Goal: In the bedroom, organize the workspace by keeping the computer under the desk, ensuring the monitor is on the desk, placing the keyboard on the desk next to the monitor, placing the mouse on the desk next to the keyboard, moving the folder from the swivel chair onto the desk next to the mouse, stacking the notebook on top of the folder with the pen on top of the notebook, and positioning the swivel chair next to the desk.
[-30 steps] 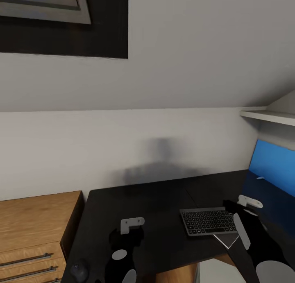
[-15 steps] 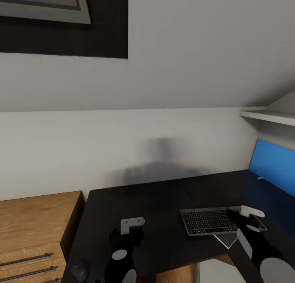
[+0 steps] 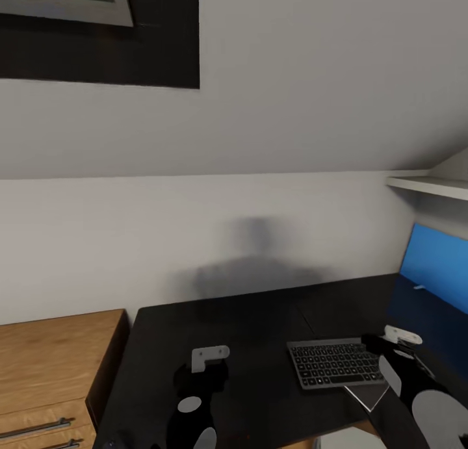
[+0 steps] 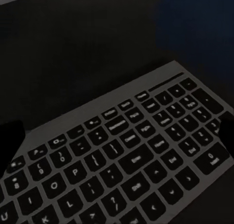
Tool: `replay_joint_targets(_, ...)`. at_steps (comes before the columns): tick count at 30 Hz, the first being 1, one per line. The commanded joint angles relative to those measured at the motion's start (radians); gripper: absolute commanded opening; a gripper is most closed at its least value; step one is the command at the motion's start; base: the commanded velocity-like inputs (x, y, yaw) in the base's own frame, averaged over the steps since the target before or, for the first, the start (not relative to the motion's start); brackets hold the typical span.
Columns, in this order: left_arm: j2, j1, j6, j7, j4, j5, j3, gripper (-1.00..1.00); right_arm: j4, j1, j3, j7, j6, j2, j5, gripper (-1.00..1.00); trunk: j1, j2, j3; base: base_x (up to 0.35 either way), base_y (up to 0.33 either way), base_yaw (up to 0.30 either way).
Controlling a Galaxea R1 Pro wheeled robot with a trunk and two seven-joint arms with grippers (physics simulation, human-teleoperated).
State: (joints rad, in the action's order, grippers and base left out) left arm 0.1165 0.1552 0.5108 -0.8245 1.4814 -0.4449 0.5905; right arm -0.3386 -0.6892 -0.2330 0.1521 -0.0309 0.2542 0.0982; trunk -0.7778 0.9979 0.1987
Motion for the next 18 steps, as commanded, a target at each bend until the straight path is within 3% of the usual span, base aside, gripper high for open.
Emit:
replay_joint_targets(1,0.000,0.001,0.003,-0.008,0.001,-0.006,0.002,1.00,-0.001,-0.002,0.000,0.006,-0.023,0.000,0.011,1.00,0.000,0.001,0.001,0.100,-0.208,0.000)
replay_joint_targets(9,0.000,0.001,0.004,-0.009,0.000,-0.006,0.002,1.00,-0.002,-0.008,-0.003,0.007,-0.102,0.007,0.030,1.00,0.000,0.001,0.001,0.050,-0.113,0.000)
replay_joint_targets(18,0.000,0.001,0.003,-0.009,0.000,-0.005,0.003,1.00,-0.002,-0.012,-0.003,0.006,-0.109,0.031,0.082,1.00,0.000,0.001,0.001,0.003,-0.167,0.000)
